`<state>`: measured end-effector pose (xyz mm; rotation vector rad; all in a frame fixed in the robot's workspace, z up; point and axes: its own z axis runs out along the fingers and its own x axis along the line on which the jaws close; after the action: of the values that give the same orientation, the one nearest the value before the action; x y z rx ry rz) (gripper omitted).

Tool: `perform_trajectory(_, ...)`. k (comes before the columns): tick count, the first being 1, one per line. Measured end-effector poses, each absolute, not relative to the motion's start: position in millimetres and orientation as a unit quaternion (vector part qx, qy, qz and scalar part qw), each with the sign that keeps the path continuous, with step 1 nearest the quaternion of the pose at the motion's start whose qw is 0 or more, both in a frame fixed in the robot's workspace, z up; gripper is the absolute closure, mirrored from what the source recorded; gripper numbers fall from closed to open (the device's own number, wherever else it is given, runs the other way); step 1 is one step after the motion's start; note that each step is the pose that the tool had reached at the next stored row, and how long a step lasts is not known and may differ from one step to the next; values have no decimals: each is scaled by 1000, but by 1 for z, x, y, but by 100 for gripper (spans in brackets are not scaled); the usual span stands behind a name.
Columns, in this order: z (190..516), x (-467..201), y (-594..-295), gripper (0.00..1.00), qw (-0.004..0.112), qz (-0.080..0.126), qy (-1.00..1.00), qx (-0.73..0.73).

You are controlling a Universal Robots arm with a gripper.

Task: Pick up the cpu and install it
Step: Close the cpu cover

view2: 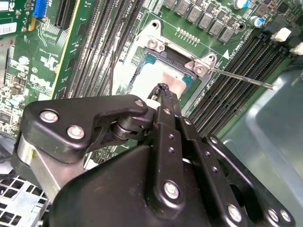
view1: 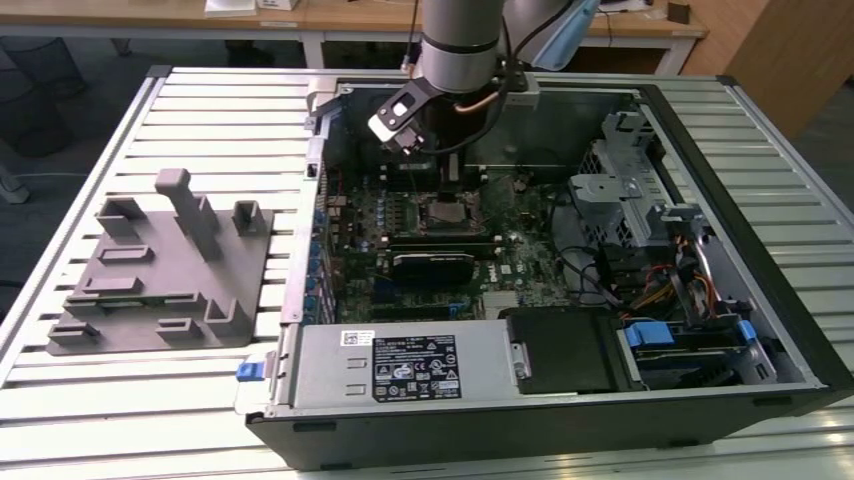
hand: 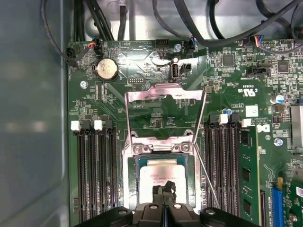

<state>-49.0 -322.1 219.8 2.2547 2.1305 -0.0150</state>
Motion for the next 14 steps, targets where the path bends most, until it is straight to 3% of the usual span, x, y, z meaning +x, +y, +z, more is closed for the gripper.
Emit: perform_trajectory(14, 231, -49, -322, 89, 20, -5, 687, 727)
